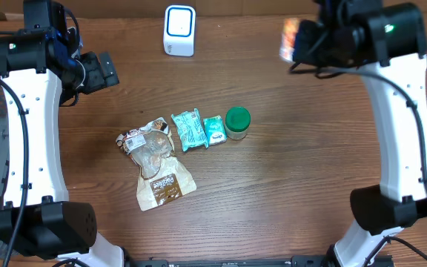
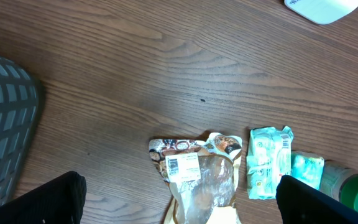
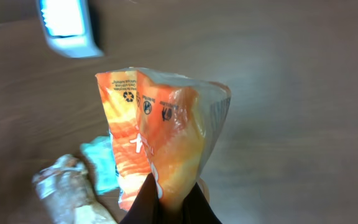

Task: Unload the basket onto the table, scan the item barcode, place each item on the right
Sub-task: 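Carry the orange pack right and set it down, open right gripper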

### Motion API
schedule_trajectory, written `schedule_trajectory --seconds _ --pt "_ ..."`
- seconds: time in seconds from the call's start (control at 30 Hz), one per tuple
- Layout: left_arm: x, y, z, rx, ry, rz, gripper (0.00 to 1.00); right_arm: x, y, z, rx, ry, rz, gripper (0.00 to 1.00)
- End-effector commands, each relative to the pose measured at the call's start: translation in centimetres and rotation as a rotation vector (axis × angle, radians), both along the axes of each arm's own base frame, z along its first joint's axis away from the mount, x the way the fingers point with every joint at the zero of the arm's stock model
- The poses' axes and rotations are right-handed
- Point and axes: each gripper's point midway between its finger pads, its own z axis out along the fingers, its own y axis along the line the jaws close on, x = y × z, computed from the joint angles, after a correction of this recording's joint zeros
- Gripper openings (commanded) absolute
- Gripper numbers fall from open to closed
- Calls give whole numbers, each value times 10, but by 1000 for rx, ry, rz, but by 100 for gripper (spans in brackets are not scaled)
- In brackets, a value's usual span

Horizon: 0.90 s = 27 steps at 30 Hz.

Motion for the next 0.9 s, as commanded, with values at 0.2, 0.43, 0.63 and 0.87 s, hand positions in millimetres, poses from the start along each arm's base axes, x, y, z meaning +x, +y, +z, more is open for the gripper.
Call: schedule_trajectory --seconds 0.2,0.43,0.63,0.87 --pt "0 -2 7 -3 -22 -5 100 4 -67 -123 -17 271 -174 4" --pt "0 -2 7 -3 -23 -5 100 -13 -103 -204 -14 370 -257 4" --pt "0 -2 7 -3 -23 -5 100 -18 -119 -247 -14 357 -270 4" --pt "0 -2 7 -3 -23 -5 100 -20 -119 -273 -18 324 -234 4"
